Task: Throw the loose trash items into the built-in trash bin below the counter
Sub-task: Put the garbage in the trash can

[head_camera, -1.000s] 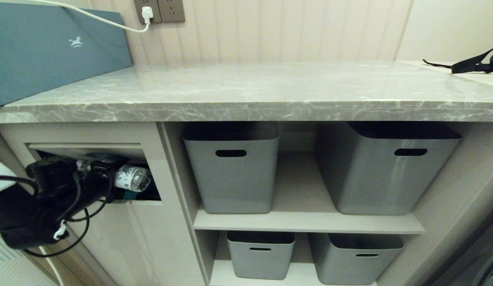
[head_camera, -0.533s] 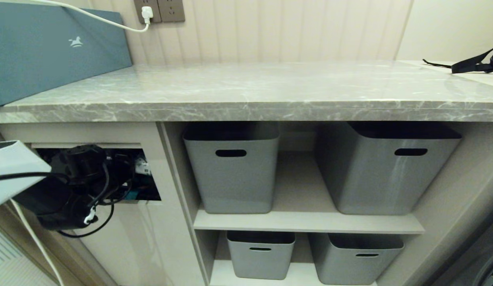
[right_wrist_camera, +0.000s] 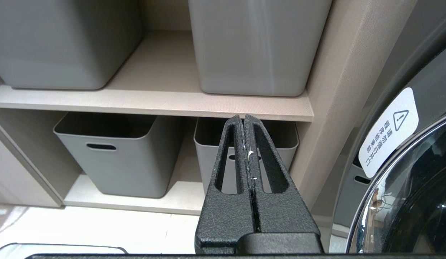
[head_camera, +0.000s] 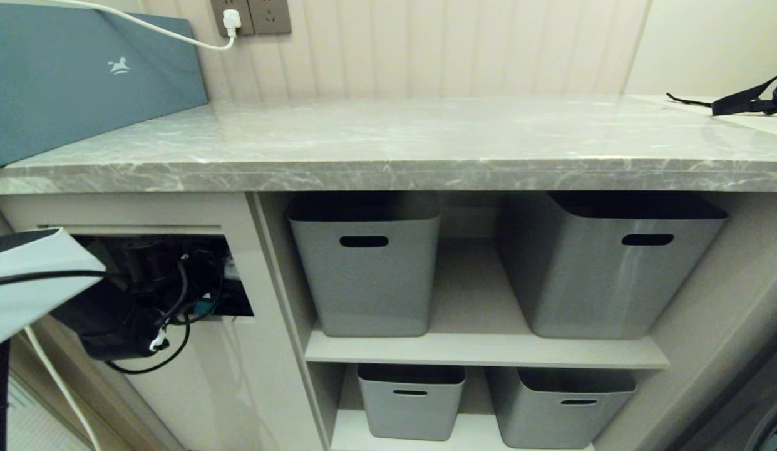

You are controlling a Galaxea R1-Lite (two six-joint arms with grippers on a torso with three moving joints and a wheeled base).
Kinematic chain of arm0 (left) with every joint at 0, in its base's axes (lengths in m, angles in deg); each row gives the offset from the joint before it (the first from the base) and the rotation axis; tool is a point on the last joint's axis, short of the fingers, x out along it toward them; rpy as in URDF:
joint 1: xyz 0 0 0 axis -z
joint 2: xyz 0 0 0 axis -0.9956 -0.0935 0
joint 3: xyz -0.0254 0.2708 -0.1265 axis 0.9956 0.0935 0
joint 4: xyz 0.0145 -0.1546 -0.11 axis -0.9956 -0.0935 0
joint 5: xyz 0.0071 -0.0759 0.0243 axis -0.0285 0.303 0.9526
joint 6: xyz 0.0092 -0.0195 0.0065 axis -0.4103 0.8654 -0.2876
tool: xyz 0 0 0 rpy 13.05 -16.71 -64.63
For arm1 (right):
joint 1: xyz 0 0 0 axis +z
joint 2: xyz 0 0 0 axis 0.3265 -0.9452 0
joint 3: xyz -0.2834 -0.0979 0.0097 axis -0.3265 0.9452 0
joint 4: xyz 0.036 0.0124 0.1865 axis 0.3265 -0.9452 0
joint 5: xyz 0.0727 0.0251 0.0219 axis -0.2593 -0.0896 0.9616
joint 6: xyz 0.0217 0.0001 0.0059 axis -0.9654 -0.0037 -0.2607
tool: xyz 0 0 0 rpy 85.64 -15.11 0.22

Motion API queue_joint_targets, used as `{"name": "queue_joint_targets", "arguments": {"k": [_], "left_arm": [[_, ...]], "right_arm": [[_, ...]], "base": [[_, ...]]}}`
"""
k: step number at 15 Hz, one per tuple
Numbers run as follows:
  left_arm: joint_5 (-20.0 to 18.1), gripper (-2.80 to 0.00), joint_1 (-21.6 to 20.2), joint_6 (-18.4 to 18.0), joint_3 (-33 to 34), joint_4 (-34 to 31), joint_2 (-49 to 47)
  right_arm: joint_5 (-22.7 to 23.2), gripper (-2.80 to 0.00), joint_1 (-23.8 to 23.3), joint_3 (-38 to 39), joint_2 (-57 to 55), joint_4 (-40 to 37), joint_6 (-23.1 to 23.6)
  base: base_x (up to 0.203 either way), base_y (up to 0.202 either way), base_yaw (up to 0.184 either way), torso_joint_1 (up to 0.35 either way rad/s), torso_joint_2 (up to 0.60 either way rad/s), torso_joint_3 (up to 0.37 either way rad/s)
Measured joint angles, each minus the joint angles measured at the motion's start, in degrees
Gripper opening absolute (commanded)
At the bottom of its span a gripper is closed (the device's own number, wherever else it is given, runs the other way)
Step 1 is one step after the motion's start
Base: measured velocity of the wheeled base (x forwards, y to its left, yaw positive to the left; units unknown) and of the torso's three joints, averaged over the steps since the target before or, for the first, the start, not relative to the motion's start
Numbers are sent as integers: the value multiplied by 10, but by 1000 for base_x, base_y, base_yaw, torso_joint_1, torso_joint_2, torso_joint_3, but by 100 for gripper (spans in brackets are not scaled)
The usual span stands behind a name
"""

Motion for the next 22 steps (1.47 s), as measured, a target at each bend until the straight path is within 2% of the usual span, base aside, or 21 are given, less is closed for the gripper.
{"name": "queue_joint_targets", "arguments": {"k": [6, 9, 14, 19, 20, 22], "left_arm": [[1, 0, -1, 4, -7, -4, -20], [18, 0, -2, 6, -8, -8, -32], [21, 0, -25, 15, -8, -62, -32], [24, 0, -25, 37, 35, -67, 9], [26, -280, -25, 37, 50, -68, 26], [35, -280, -23, 35, 87, -70, 69]], "right_arm": [[0, -280, 0, 0, 0, 0, 0], [0, -280, 0, 0, 0, 0, 0], [0, -280, 0, 0, 0, 0, 0], [0, -280, 0, 0, 0, 0, 0], [0, -280, 0, 0, 0, 0, 0], [0, -280, 0, 0, 0, 0, 0]], "base": [[0, 0, 0, 0, 0, 0], [0, 0, 0, 0, 0, 0], [0, 0, 0, 0, 0, 0], [0, 0, 0, 0, 0, 0], [0, 0, 0, 0, 0, 0], [0, 0, 0, 0, 0, 0]]}}
